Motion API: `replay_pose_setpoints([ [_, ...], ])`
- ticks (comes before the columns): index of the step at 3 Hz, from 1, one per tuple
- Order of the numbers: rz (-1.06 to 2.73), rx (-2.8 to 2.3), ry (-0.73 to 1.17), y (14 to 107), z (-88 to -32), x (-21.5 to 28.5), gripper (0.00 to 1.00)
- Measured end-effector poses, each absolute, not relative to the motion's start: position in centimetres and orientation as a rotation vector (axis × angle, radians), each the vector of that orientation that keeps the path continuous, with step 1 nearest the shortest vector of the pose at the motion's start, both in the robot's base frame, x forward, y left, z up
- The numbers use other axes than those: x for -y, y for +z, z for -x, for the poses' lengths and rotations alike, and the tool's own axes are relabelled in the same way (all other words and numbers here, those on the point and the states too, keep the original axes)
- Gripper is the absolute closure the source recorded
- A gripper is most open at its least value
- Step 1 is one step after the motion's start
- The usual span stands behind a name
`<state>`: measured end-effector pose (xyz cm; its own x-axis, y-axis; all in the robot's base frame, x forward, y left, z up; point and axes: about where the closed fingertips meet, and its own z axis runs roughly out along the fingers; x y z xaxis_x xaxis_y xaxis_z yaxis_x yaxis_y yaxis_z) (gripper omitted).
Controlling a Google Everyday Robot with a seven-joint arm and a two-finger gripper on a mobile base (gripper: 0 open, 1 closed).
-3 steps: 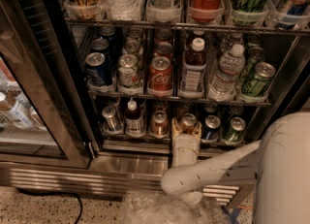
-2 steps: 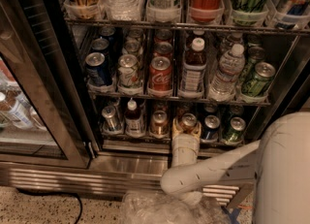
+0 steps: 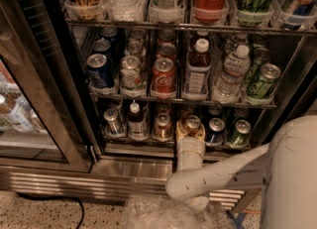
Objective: Pick orange can from bottom shelf of fridge
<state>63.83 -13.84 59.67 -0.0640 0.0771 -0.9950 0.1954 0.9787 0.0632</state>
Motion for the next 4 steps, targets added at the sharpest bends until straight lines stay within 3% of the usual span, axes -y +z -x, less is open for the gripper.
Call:
replay_pose_setpoints([
  [2,-0.096,-1.55,-0.018,65.5,-62.9,12.1,1.0],
  [4,0.035,-1.648,0.276,67.3,-55.2,10.2,1.0],
])
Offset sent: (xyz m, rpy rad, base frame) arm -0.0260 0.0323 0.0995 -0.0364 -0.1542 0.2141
